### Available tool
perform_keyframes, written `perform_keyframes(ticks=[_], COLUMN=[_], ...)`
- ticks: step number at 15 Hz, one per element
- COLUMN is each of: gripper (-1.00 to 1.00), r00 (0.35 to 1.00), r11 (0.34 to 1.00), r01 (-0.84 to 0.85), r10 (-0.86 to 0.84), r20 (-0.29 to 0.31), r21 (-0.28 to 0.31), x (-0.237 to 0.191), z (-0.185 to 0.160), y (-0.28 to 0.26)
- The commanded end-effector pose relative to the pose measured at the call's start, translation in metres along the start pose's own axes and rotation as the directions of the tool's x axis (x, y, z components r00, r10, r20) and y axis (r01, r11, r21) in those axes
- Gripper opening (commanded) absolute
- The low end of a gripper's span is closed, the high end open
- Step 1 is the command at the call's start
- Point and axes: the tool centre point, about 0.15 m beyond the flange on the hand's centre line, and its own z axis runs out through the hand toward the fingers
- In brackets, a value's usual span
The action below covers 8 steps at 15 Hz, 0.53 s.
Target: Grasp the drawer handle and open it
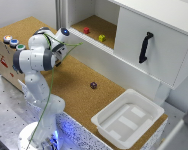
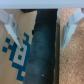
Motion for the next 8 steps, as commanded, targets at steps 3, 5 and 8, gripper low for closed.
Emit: perform_keyframes(ticks=[3,5,8], gripper=[-1.0,-1.0,-1.0], r00=[0.999,0.998,0.998], r11=[0.996,0.997,0.998], r01=[0.016,0.012,0.004], r10=[-0.012,-0.008,0.001], r20=[-0.048,-0.056,-0.061], r21=[0.089,0.079,0.069], x=[-0.001,-0.004,-0.008], z=[0.014,0.009,0.006], y=[0.012,0.016,0.023])
